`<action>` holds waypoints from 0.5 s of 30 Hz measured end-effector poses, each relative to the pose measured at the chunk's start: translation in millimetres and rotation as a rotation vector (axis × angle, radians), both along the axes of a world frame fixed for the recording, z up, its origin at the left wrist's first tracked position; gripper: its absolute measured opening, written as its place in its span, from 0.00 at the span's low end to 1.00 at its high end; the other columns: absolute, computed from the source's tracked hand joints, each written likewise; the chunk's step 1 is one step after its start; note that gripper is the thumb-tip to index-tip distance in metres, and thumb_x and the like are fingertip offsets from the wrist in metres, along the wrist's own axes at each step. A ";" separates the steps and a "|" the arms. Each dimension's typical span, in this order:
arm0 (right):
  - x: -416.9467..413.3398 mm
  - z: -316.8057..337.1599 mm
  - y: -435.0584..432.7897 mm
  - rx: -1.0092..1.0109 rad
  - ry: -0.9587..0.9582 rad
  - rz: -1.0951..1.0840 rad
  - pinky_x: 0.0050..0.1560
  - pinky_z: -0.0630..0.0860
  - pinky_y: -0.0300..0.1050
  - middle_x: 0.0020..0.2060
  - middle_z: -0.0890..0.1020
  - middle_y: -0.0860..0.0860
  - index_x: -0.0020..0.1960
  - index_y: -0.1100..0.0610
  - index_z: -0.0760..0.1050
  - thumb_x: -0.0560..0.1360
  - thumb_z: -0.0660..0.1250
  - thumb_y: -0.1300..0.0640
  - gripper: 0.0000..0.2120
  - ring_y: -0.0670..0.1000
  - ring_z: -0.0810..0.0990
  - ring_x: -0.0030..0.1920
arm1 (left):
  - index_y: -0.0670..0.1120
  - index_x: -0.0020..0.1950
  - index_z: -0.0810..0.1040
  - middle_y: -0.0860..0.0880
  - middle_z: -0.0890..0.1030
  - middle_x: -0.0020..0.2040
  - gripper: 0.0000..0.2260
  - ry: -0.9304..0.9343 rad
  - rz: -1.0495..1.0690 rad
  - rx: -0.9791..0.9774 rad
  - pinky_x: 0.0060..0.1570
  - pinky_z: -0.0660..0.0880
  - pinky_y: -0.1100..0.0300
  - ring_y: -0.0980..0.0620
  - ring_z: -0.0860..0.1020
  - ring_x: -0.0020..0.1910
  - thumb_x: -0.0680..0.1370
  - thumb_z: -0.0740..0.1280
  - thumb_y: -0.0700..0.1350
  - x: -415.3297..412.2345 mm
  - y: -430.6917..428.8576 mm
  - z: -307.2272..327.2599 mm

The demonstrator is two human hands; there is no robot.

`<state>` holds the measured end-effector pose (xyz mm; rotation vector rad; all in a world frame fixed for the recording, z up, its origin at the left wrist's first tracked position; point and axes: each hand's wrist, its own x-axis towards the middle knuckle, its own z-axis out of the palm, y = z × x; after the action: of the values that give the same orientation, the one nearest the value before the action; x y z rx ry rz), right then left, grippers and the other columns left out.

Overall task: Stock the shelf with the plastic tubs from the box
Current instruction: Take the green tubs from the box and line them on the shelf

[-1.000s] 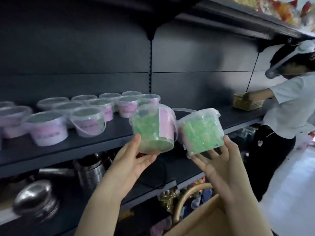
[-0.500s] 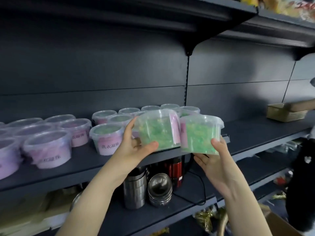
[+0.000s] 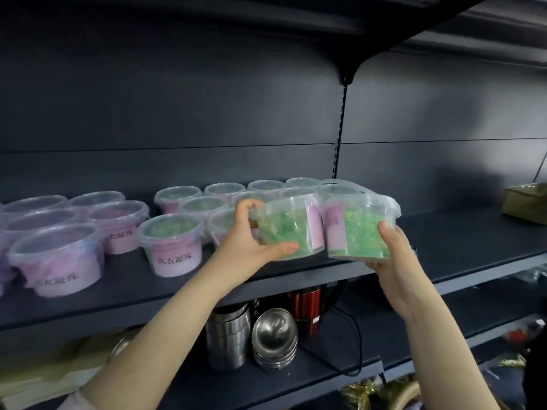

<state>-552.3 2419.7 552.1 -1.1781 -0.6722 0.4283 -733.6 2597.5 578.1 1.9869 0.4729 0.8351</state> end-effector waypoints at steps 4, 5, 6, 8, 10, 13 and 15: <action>50.6 -2.8 -0.9 -0.009 -0.104 -0.010 0.55 0.75 0.50 0.57 0.81 0.43 0.67 0.37 0.66 0.63 0.74 0.36 0.35 0.50 0.81 0.58 | 0.69 0.56 0.60 0.64 0.74 0.54 0.34 0.069 0.091 0.243 0.48 0.71 0.66 0.65 0.74 0.53 0.57 0.76 0.67 33.7 -0.8 1.7; 63.4 -4.3 -1.5 -0.023 -0.139 0.006 0.56 0.75 0.51 0.56 0.82 0.45 0.66 0.36 0.67 0.63 0.75 0.37 0.34 0.51 0.81 0.57 | 0.68 0.57 0.60 0.63 0.73 0.54 0.34 0.104 0.130 0.304 0.51 0.69 0.61 0.62 0.72 0.56 0.57 0.75 0.68 42.7 0.5 0.1; 75.6 -5.9 -2.0 -0.037 -0.155 0.019 0.57 0.75 0.51 0.56 0.83 0.48 0.66 0.36 0.67 0.63 0.76 0.38 0.34 0.52 0.82 0.56 | 0.68 0.58 0.60 0.63 0.71 0.53 0.35 0.154 0.178 0.372 0.54 0.66 0.57 0.58 0.69 0.58 0.57 0.74 0.68 51.4 1.9 -2.2; 97.9 -9.5 -1.9 -0.068 -0.182 0.021 0.55 0.76 0.48 0.56 0.83 0.51 0.65 0.36 0.68 0.62 0.77 0.40 0.34 0.53 0.82 0.56 | 0.65 0.61 0.61 0.64 0.67 0.49 0.37 0.238 0.257 0.506 0.54 0.60 0.54 0.56 0.62 0.58 0.57 0.72 0.69 66.1 -0.1 -8.2; 115.4 -12.4 0.2 -0.102 -0.234 0.011 0.49 0.78 0.41 0.57 0.81 0.49 0.64 0.35 0.68 0.62 0.77 0.42 0.32 0.50 0.81 0.56 | 0.62 0.61 0.64 0.67 0.61 0.45 0.37 0.232 0.340 0.662 0.51 0.60 0.54 0.58 0.58 0.51 0.56 0.73 0.69 76.0 -5.9 -14.6; 136.2 -15.9 5.9 -0.121 -0.307 0.043 0.46 0.79 0.38 0.60 0.77 0.47 0.64 0.38 0.67 0.63 0.77 0.48 0.34 0.44 0.81 0.54 | 0.56 0.60 0.69 0.59 0.74 0.44 0.37 0.233 0.488 0.928 0.48 0.64 0.52 0.51 0.62 0.54 0.56 0.72 0.69 82.7 -7.1 -25.4; 148.4 -17.6 7.8 -0.185 -0.403 0.057 0.56 0.77 0.42 0.62 0.76 0.43 0.67 0.40 0.65 0.64 0.77 0.51 0.36 0.40 0.78 0.58 | 0.55 0.62 0.70 0.52 0.80 0.54 0.36 0.376 0.499 0.979 0.54 0.61 0.50 0.46 0.65 0.64 0.60 0.69 0.71 82.9 -3.4 -27.7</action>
<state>-403.9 2427.5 534.5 -1.4407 -1.0332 0.3060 -650.7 2594.1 550.5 3.0258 0.9227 1.1300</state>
